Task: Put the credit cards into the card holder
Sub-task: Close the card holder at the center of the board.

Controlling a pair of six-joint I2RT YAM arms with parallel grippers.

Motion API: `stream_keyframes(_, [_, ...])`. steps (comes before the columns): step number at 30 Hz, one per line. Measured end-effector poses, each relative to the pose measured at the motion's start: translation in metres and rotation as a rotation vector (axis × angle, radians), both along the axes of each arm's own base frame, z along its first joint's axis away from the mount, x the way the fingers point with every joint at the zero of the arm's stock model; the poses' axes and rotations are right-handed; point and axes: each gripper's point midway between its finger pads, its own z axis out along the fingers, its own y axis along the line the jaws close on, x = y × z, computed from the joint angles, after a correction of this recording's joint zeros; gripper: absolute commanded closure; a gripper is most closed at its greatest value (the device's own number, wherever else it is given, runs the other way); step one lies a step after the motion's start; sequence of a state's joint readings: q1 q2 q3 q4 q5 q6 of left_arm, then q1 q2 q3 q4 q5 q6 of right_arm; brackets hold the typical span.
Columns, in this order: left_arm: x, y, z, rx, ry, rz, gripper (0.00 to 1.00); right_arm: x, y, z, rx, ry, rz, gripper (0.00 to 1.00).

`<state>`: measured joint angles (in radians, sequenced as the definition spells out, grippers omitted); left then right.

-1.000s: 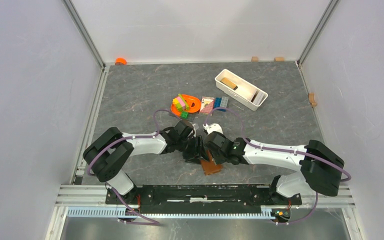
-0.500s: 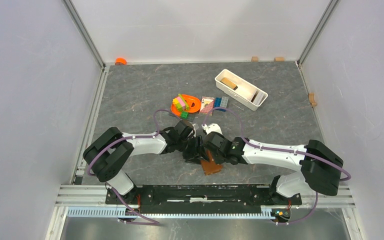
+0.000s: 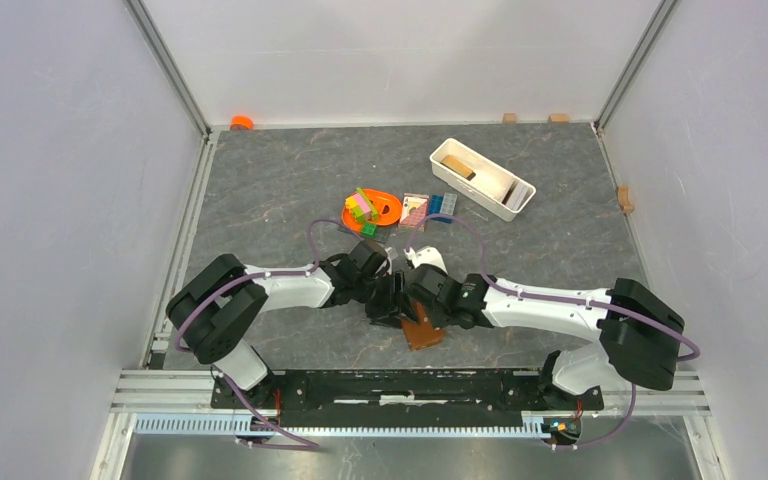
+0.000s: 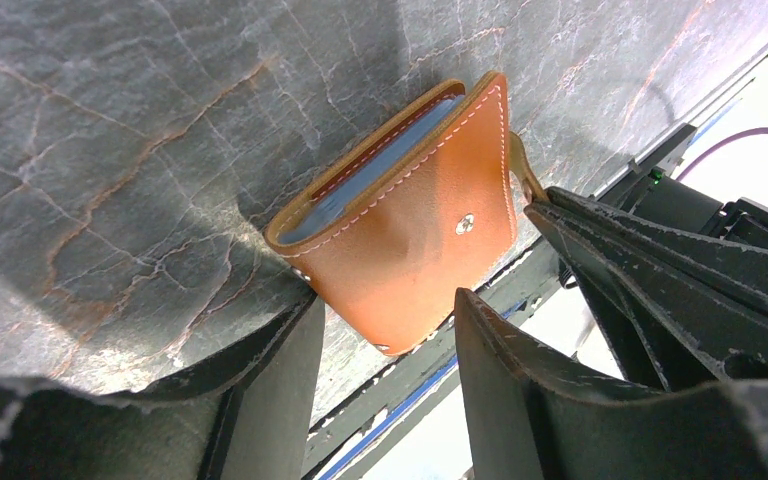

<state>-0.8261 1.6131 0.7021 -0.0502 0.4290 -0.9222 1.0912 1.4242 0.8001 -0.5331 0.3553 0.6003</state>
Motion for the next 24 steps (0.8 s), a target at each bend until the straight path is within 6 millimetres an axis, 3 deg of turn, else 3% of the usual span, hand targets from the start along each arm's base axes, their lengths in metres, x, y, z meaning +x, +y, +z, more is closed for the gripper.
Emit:
stream_keyframes(14, [0.001, 0.001, -0.002, 0.019, 0.009, 0.004, 0.45, -0.005, 0.021, 0.004, 0.124, 0.010, 0.057, 1.00])
stream_keyframes(24, [0.000, 0.001, -0.002, 0.022, 0.011, 0.004, 0.45, -0.005, 0.025, 0.001, 0.140, 0.015, 0.066, 1.00])
